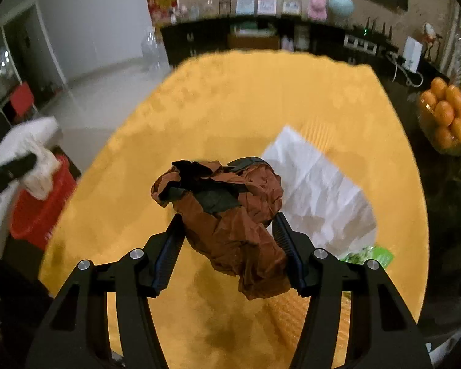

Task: Collect trash
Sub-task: 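Carry the white net with the left tool while the right tool carries the brown cloth to the basket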

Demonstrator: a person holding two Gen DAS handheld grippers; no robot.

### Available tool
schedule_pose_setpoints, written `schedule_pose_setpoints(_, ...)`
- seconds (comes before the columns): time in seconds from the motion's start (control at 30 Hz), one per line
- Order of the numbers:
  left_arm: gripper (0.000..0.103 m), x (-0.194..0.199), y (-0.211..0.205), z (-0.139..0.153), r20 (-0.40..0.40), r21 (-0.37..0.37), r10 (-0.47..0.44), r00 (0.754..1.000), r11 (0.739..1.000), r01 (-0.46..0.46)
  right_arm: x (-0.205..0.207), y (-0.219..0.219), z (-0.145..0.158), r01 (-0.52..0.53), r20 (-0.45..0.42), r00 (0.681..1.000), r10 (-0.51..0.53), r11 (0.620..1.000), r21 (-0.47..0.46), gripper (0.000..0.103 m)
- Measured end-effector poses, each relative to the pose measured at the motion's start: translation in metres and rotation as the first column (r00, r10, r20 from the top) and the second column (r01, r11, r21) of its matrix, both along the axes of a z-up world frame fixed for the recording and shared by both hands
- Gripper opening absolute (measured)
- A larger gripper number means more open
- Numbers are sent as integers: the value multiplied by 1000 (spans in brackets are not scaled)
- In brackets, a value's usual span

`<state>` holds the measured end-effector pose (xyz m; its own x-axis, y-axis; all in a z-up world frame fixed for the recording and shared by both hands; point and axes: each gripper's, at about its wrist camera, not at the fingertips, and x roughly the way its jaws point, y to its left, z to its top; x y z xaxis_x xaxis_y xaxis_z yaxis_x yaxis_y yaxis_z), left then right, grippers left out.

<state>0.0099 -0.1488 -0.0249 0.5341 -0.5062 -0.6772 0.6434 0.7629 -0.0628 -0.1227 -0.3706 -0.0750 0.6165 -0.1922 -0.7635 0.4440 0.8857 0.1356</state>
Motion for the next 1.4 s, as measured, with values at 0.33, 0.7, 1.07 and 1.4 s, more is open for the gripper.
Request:
schedule_pose_setpoints(0.33, 33, 9, 18, 19, 70, -6, 74, 995, 997, -73, -1, 2, 45, 53, 133, 990, -49, 998, -24, 57)
schedule_pose_setpoints(0.7, 33, 23, 47, 40, 135, -16, 174, 975, 985, -174, 24, 23, 81, 27, 208, 978, -15, 998, -56, 57)
schedule_pose_setpoints(1.07, 33, 48, 89, 51, 140, -31, 282, 949, 959, -280, 70, 55, 111, -84, 238, 966, 96, 995, -60, 57)
schedule_pose_setpoints(1.4, 33, 66, 112, 44, 124, -13, 351, 928, 936, -353, 125, 86, 120, -219, 247, 943, 221, 975, -36, 57)
